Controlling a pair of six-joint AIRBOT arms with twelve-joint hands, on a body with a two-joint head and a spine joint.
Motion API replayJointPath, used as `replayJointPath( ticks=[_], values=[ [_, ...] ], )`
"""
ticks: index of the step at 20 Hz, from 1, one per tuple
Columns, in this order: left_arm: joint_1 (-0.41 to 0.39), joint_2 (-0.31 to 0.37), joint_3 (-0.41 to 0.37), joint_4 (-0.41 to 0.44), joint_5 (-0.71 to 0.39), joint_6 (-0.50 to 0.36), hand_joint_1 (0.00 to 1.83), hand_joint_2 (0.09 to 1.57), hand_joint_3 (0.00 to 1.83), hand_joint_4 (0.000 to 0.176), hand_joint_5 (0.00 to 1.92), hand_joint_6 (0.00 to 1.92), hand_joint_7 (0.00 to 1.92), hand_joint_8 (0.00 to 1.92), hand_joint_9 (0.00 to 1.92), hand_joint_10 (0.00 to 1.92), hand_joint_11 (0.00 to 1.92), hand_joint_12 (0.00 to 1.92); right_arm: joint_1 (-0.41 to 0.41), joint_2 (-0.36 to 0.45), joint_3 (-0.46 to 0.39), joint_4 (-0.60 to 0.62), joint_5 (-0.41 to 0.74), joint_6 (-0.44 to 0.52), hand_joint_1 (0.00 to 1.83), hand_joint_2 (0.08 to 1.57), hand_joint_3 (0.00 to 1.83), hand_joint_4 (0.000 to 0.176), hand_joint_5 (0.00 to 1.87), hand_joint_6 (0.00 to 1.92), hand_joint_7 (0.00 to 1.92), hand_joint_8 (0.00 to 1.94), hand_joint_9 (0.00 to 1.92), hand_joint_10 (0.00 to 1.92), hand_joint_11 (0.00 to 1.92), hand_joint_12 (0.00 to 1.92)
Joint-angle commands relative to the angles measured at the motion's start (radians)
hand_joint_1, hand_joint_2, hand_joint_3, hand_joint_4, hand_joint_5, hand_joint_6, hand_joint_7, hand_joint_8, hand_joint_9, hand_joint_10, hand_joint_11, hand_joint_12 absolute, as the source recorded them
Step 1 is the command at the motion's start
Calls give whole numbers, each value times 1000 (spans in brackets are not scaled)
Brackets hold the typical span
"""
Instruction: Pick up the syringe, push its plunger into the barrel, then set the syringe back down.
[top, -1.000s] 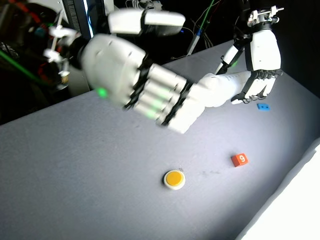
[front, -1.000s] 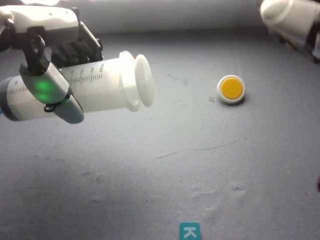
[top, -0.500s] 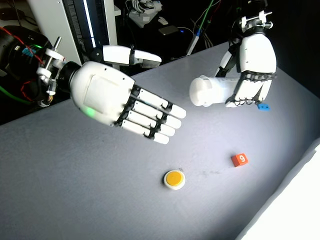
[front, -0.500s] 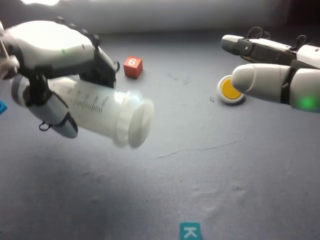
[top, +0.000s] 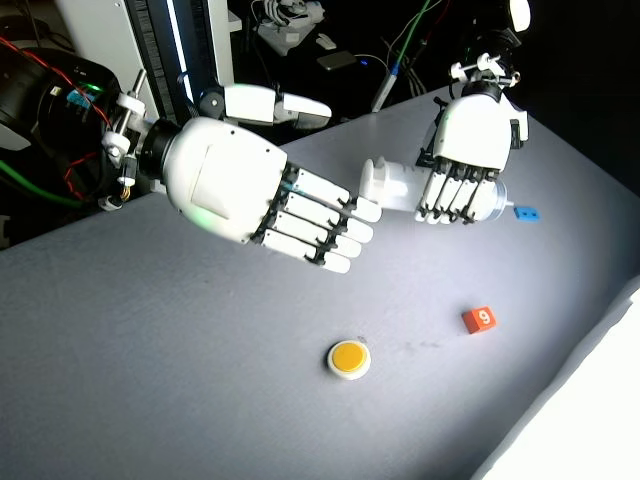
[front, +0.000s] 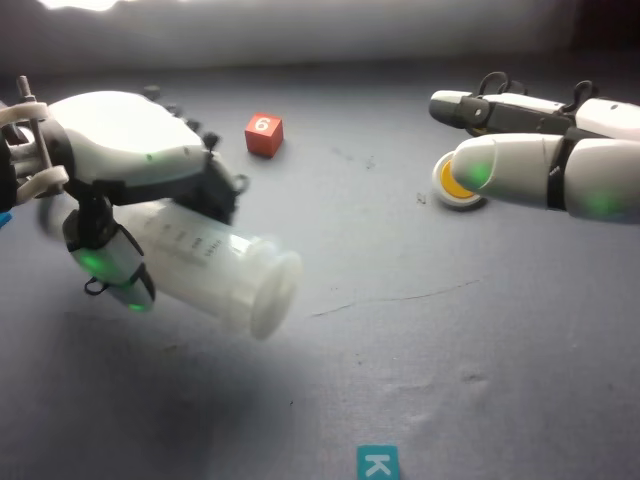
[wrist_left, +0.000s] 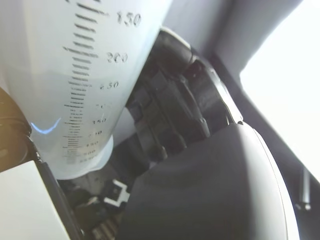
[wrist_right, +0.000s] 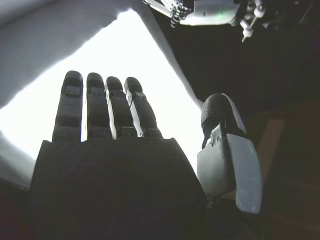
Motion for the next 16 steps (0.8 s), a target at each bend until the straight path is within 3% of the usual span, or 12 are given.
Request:
replayJointPath(
  ticks=[1,3,8,9,11,12,13,14,15,16],
  values=[
    [-8,-2,-6,-62,95,4,1240,1076,1,0,981,998,1152,736,953,788,450,1509,10,0,0,-10,114,-2,0,1186,0,0,37,1,0,0,0,0,0,0],
    [-19,-16,-16,-186,253,4,1241,1076,0,0,979,1000,1159,722,943,790,453,1485,2,0,0,-10,122,-9,0,1192,2,0,40,2,0,0,0,0,0,0],
    [-40,-43,-18,-344,377,-12,1237,1080,1,5,990,1019,1132,725,978,705,499,1455,-13,-1,0,-7,136,-28,0,1192,1,0,47,3,11,5,0,0,0,0],
    [-45,-49,-16,-354,383,-12,1351,1083,2,0,978,998,1155,659,908,1109,511,1474,-13,-1,0,-7,136,-29,0,1193,1,0,54,6,21,8,0,0,0,0],
    [-54,-61,-11,-365,388,-12,1243,1078,0,0,984,1009,1149,722,948,845,500,1476,-13,-3,0,-7,136,-34,0,1195,2,0,36,0,13,4,0,0,0,0],
    [-56,-69,-6,-359,388,-12,1220,1121,1,0,940,1125,1007,890,854,748,425,1427,-13,-4,0,-7,137,-35,0,1189,0,0,58,9,37,13,12,5,0,0],
    [-56,-77,-1,-340,386,-12,1091,1137,2,0,683,675,789,549,696,597,275,1375,-13,-4,0,-7,139,-36,0,1189,0,0,66,11,44,14,15,6,0,0],
    [-54,-82,1,-326,379,-12,1050,1105,0,0,615,380,740,290,645,465,208,1341,-13,-4,0,-7,139,-37,0,1190,0,0,62,9,36,10,3,0,0,0],
    [-52,-88,2,-320,376,-12,960,1085,0,0,497,165,610,107,509,303,41,1325,-14,-6,0,-7,139,-40,0,1191,0,0,67,10,34,8,3,1,0,0],
    [-49,-94,2,-320,376,-12,819,1033,0,0,309,38,403,21,342,136,7,1123,-17,-7,0,-7,142,-43,0,1191,0,0,69,10,33,7,0,0,0,0]
  ],
)
